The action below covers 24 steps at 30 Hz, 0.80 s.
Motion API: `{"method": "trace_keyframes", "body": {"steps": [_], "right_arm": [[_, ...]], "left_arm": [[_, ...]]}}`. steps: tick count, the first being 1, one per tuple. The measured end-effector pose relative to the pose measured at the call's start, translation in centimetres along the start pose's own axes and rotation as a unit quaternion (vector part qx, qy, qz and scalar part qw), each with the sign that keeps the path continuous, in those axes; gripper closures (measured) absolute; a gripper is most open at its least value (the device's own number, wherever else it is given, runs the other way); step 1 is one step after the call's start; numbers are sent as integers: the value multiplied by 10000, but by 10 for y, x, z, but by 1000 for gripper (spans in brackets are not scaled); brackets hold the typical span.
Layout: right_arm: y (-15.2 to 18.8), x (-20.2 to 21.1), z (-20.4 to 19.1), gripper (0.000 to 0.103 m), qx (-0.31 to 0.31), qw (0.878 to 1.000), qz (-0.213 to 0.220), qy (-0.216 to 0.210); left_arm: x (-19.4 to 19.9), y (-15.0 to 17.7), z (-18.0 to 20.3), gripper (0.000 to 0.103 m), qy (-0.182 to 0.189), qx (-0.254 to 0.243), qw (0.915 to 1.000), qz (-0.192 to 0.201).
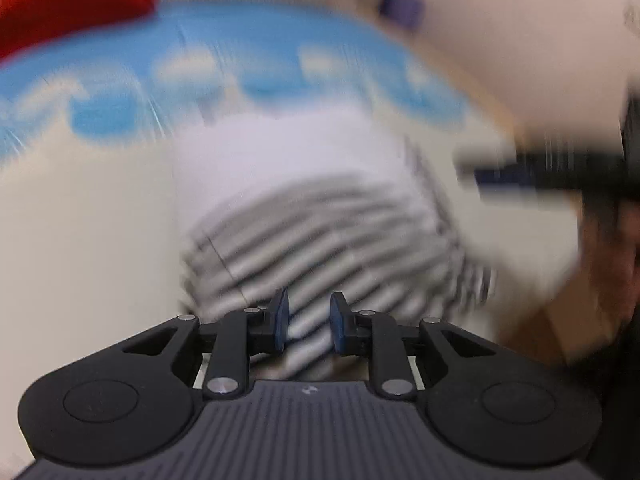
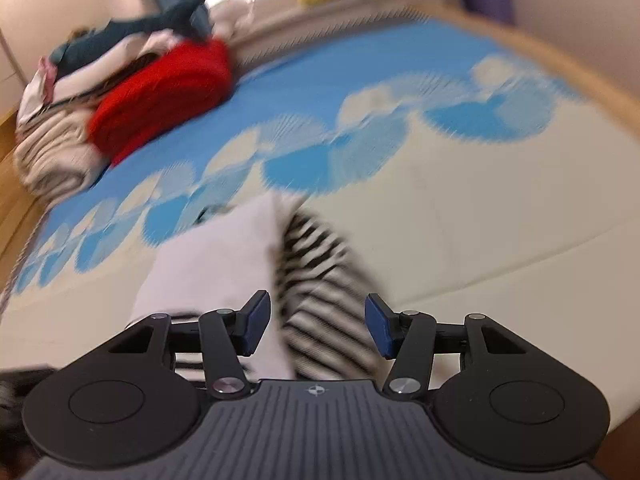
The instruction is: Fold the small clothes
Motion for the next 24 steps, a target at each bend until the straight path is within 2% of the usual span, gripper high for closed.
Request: {"method": "trace_keyframes", "body": {"steps": [1, 5, 8, 9, 10, 11, 13, 15, 17, 19, 21, 23, 24], "right_arm": [[1, -9, -1, 47, -115, 9998, -163, -98], [3, -40, 1, 46, -410, 9971, -624, -116], [9, -59, -1, 47, -444, 9940, -990, -153], [12, -62, -4, 55, -341, 9939, -1041, -110], [13, -63, -7, 84, -237, 9942, -1043, -86], [15, -61, -9, 101, -176, 9943, -1037, -169], [12, -48, -13, 102, -141, 9951, -827, -524], [6, -23, -13, 103, -209, 9944, -365, -965], [4, 0, -5, 103, -425, 9915, 27, -1227], [7, 17, 8, 103, -619, 9909, 173, -1181], [11, 28, 18, 103, -716, 9925, 243, -961], [14, 32, 30, 103, -953, 9915, 243, -849], [18, 27, 36, 103, -1055, 9915, 110, -753]], "left_arm": [[-13, 11, 7, 82, 31, -191, 9995, -230], [-29, 33, 28, 83, -64, -542, 9975, -440], [-17, 36, 32, 83, 46, -527, 9985, -131], [-10, 37, 30, 83, 120, -512, 9986, -41], [-4, 37, 27, 83, 176, -515, 9985, 49], [3, 37, 26, 83, 197, -533, 9983, 123], [13, 37, 18, 83, 202, -546, 9979, 282], [27, 34, 5, 82, 274, -463, 9976, 426], [46, 32, -4, 82, 326, -288, 9974, 576], [51, 21, -11, 81, 367, -85, 9967, 714], [59, 7, -18, 78, 340, 104, 9955, 884], [63, -5, -19, 67, 272, 178, 9940, 1045], [61, -10, -18, 67, 161, 104, 9941, 1071]]}}
Point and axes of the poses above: each gripper's, at about its wrist camera, not at the fingertips, and x roughly against the way its jaws point, z to its right, y to its underside, the point moved 2 cm from there along -x, roughly the way its jaws point, and after that the axes turned 14 degrees about -y, right-handed, at the moved point
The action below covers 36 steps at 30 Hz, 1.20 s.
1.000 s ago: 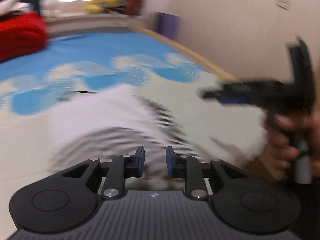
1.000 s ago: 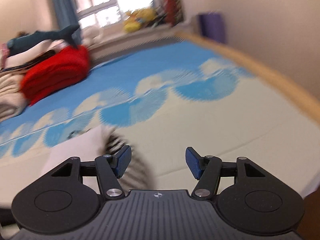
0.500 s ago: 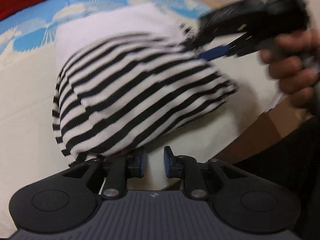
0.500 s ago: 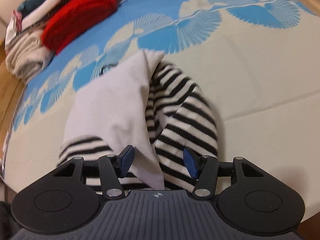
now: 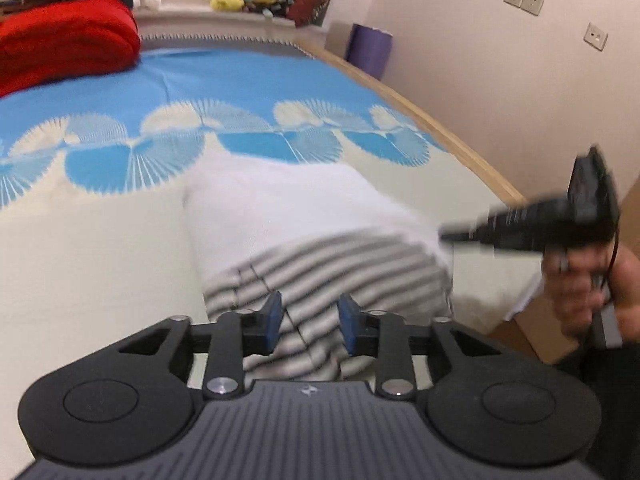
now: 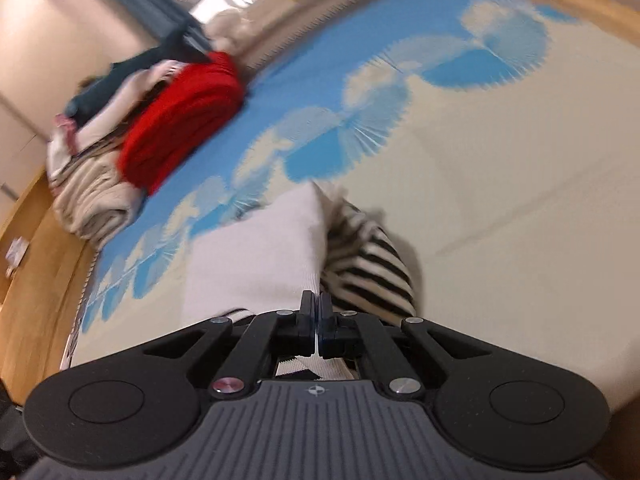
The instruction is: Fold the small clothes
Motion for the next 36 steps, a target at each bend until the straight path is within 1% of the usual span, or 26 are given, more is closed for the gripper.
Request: {"method": "trace_keyframes", "body": {"steps": [1, 2, 3, 4, 6, 9, 12, 14, 15, 16, 17, 19, 20, 22, 23, 24, 25, 27, 29, 30, 31, 32, 33, 34, 35, 36], "right_arm": [[4, -9, 6, 103, 5, 9995, -240, 224], [10, -25, 13, 103, 98, 9960, -654, 593], [17, -40, 16, 103, 190, 9905, -1025, 895], [24, -54, 16, 103, 367, 9841, -1336, 1112], [33, -71, 6, 103, 811, 9737, -1633, 1364], [36, -78, -3, 103, 998, 9683, -1655, 1582], [33, -68, -11, 101, 1099, 9711, -1396, 1597], [30, -56, -19, 82, 1185, 9754, -1091, 1506], [28, -48, -24, 60, 1198, 9805, -930, 1252], [27, -40, -27, 48, 1223, 9841, -802, 1005], [28, -32, -32, 47, 1279, 9861, -710, 792], [33, -32, -38, 47, 1379, 9853, -889, 484], [39, -40, -37, 47, 1443, 9813, -1167, 509], [51, -60, -26, 47, 1560, 9663, -1779, 1017], [57, -68, -18, 43, 1557, 9575, -2048, 1304], [60, -73, -11, 37, 1478, 9534, -2188, 1462], [58, -73, -8, 36, 1411, 9543, -2180, 1481], [53, -70, -5, 36, 1290, 9586, -2109, 1410], [53, -67, -3, 39, 1249, 9592, -2125, 1387], [54, -67, -4, 50, 1304, 9588, -2149, 1324], [55, -66, -6, 65, 1350, 9589, -2172, 1231], [53, -66, -7, 73, 1358, 9595, -2203, 1110], [54, -67, -8, 82, 1336, 9606, -2240, 959], [54, -66, -11, 88, 1372, 9603, -2246, 922], [55, -66, -14, 91, 1455, 9588, -2253, 940], [54, -68, -16, 93, 1459, 9588, -2254, 932]], "left_arm": [[-6, -4, 2, 67, -149, -164, 9997, -60], [-19, -1, 4, 67, -359, -416, 9981, -291], [-40, 9, 4, 67, -543, -650, 9937, -727], [-59, 22, 0, 67, -611, -676, 9903, -1051], [-64, 24, -9, 67, -508, -455, 9926, -1003], [-54, 10, -22, 68, -293, -256, 9937, -1054], [-45, -7, -38, 66, -312, -82, 9954, -902], [-45, -22, -52, 60, -202, 217, 9962, -813], [-47, -29, -58, 56, -138, 386, 9962, -762], [-50, -38, -66, 42, -83, 587, 9958, -697], [-50, -47, -71, 26, -74, 765, 9950, -642], [-62, -63, -83, 18, -46, 1170, 9912, -616], [-72, -69, -87, 18, 39, 1370, 9881, -698], [-96, -77, -93, 18, 238, 1752, 9797, -947], [-107, -78, -96, 18, 342, 1929, 9747, -1079], [-120, -78, -98, 17, 431, 2070, 9698, -1215], [-133, -76, -99, 17, 486, 2170, 9656, -1350], [-158, -69, -103, 16, 548, 2370, 9566, -1607], [-177, -58, -108, 13, 833, 2688, 9442, -1714], [-185, -53, -111, 13, 1018, 2893, 9352, -1771], [-192, -49, -112, 14, 1190, 3092, 9257, -1828], [-197, -45, -111, 18, 1354, 3242, 9172, -1881], [-200, -44, -109, 20, 1434, 3289, 9137, -1907], [-199, -46, -105, 29, 1341, 3176, 9201, -1861], [-198, -49, -101, 39, 1198, 2966, 9293, -1846], [-195, -53, -99, 45, 1104, 2799, 9354, -1856]]}}
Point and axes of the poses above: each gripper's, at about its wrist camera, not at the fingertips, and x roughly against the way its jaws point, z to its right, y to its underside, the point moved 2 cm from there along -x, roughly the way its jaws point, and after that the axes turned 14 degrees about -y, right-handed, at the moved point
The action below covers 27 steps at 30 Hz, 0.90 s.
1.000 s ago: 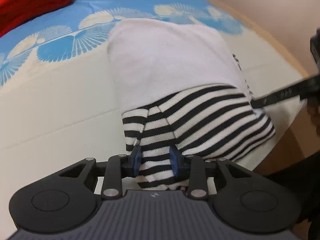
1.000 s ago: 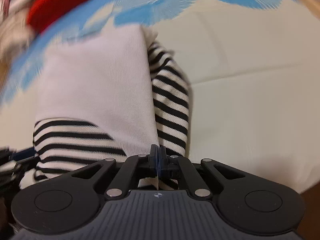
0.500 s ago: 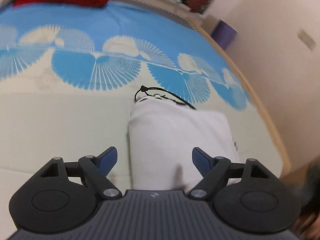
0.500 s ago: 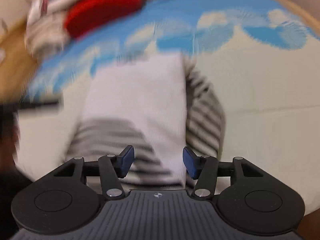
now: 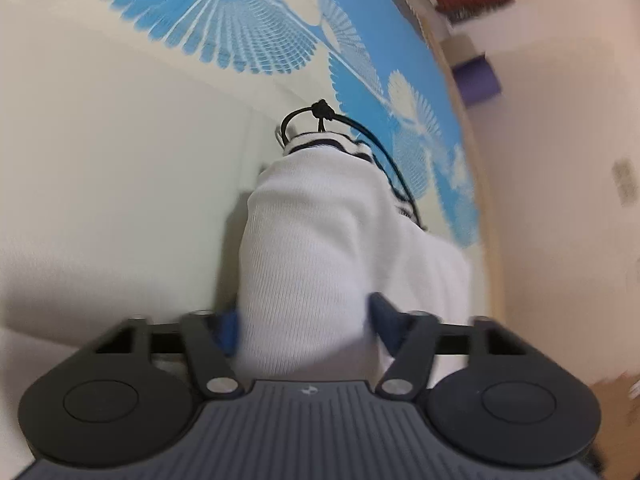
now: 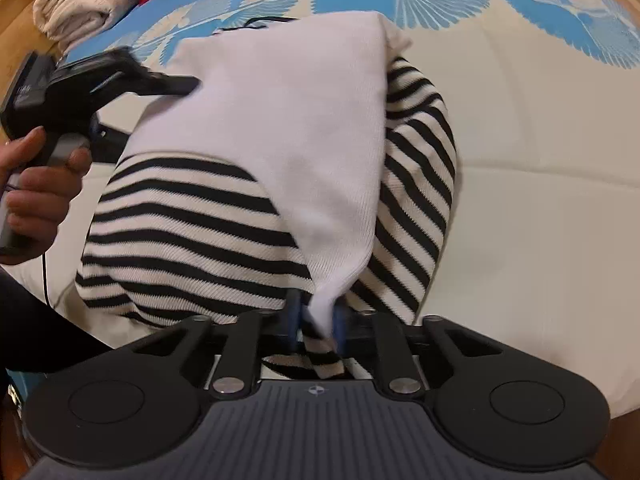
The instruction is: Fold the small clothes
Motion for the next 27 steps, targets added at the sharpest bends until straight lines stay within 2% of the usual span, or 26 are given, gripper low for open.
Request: {"method": "trace_keyframes", "body": {"steps": [1, 2, 5, 9, 11, 13, 14, 15, 17, 18, 20, 22, 23, 24, 27], "right_arm": [[0, 2, -3, 94, -28, 10000, 6, -31], [0, 2, -4, 94, -65, 10000, 1, -42], [-7, -2, -12, 95, -101, 9998, -41, -151], [-28, -9, -52, 97, 129, 9973, 200, -694], [-41, -14, -73, 97, 160, 9940, 390, -1011], [-52, -23, -88, 97, 130, 9920, 469, -1168], [-57, -31, -95, 97, 145, 9920, 444, -1170], [-60, -41, -103, 97, 190, 9929, 370, -1112], [-63, -60, -117, 97, 261, 9946, 208, -987], [-64, -66, -123, 97, 288, 9948, 146, -967], [-67, -78, -131, 98, 396, 9970, 21, -666], [-65, -81, -129, 98, 251, 9985, -66, -480], [-67, -81, -128, 98, 191, 9990, -49, -405], [-67, -80, -127, 97, 138, 9994, -4, -332], [-65, -76, -127, 96, -52, 9997, 24, -227]], "left_arm": [[8, -2, 4, 55, -48, -167, 9998, 12], [17, -5, 7, 59, -39, -340, 9994, 81], [63, -19, 12, 60, -89, -977, 9935, 575], [122, -52, -13, 60, -363, -1242, 9857, 1078], [138, -71, -36, 54, -581, -1328, 9824, 1176], [148, -85, -66, 47, -912, -1112, 9829, 1150], [155, -90, -82, 40, -1275, -894, 9806, 1192], [165, -92, -95, 37, -1697, -688, 9743, 1314], [182, -84, -110, 37, -2210, -547, 9637, 1398], [188, -75, -111, 38, -2220, -573, 9643, 1327], [195, -47, -107, 40, -1867, -766, 9713, 1256], [192, -22, -100, 45, -1658, -1025, 9727, 1262], [187, -9, -98, 50, -1728, -1187, 9693, 1284], [176, 1, -96, 51, -1949, -1412, 9628, 1225], [123, 21, -103, 54, -2817, -1971, 9382, 406]]}}
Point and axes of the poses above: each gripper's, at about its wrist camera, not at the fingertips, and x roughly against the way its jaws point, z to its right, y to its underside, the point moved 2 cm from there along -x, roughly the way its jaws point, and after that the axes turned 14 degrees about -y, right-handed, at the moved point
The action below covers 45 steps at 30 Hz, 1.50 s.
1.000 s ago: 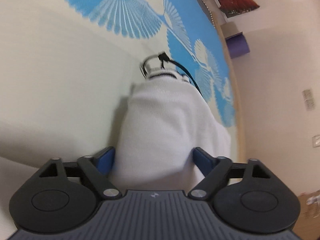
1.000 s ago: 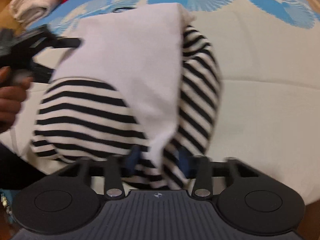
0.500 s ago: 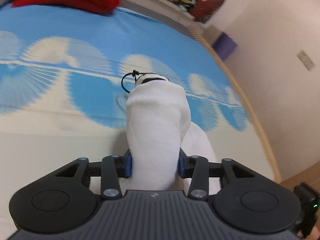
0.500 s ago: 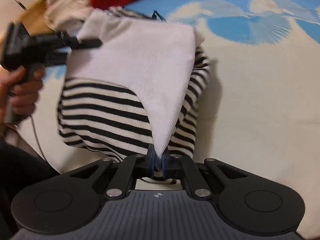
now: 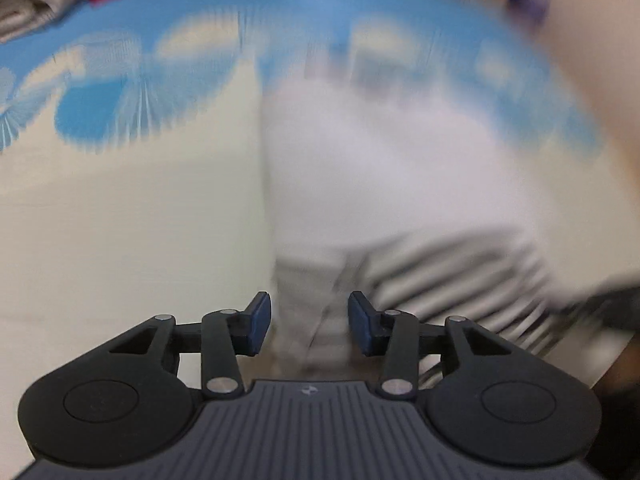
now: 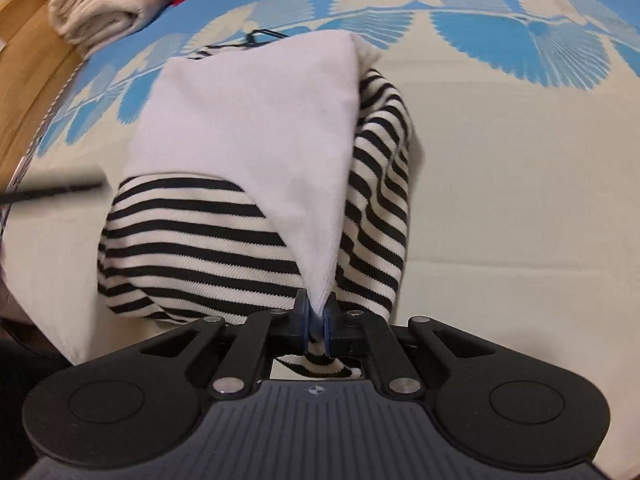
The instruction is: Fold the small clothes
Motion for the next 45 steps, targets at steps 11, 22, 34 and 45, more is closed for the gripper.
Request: {"method": "trace_keyframes", "body": {"steps": [11, 22, 34, 45], "right_arm": [[-42, 56, -6, 58, -354, 9803, 1925, -267], [-115, -37, 32, 64, -1021, 9761, 1861, -469], [-125, -54, 26, 97, -656, 9750, 2032, 611], [-72, -15, -36, 88, 955, 9863, 1336, 169]], "left_arm": [[34, -15, -22, 52, 361, 560, 9958, 623], [10, -22, -11, 49, 397, 460, 9978, 275], [11, -23, -13, 41, 385, 192, 9988, 254], [9, -20, 4, 39, 380, -70, 9989, 275]]}}
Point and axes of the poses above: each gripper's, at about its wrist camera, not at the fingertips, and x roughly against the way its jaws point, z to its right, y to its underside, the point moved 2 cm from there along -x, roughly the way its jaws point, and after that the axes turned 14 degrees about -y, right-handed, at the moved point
